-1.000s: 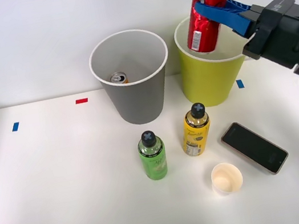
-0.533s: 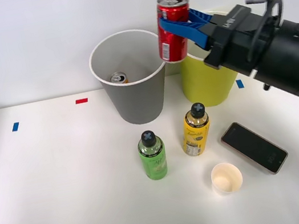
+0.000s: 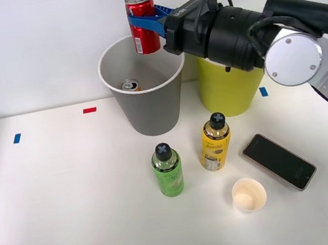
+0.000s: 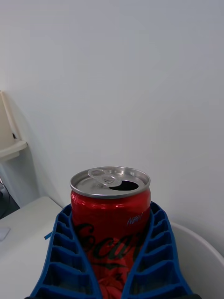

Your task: Put cans in the gray bin, plastic bottles in the light green bin

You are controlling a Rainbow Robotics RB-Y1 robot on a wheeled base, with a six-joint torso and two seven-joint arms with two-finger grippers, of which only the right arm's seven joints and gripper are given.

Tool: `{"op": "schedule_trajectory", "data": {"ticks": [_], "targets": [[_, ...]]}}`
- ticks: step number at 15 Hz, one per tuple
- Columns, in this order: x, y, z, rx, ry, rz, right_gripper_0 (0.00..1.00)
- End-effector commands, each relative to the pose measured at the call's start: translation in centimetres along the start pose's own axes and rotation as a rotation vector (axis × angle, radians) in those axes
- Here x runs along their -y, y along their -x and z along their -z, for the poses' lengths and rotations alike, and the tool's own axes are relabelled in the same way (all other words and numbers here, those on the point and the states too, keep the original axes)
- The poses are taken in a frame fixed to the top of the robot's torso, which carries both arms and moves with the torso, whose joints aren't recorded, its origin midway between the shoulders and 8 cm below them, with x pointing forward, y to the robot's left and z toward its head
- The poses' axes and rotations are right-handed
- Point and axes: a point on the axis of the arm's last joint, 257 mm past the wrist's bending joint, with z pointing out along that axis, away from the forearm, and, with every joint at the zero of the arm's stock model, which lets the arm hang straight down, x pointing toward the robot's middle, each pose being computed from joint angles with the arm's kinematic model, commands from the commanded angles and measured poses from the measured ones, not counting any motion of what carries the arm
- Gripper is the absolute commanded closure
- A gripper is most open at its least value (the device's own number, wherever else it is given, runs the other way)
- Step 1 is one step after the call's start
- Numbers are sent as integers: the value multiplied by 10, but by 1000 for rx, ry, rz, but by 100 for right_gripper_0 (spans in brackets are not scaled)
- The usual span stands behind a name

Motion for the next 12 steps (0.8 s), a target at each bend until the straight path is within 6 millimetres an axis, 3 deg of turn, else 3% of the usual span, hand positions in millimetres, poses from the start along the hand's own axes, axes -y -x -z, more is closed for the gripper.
{"op": "schedule_trajectory", "data": {"ticks": [1,3,4,5,6,12], "targets": [[11,-14,-18,-14,-27,6,100],[11,-16,-18,-16,-28,-3,98],[12,-15,-18,-16,-28,2,74],[12,-16,-18,-18,-29,8,9],[13,-16,-16,-20,-29,15,0],[1,4,7,-16,6,93,0]]}}
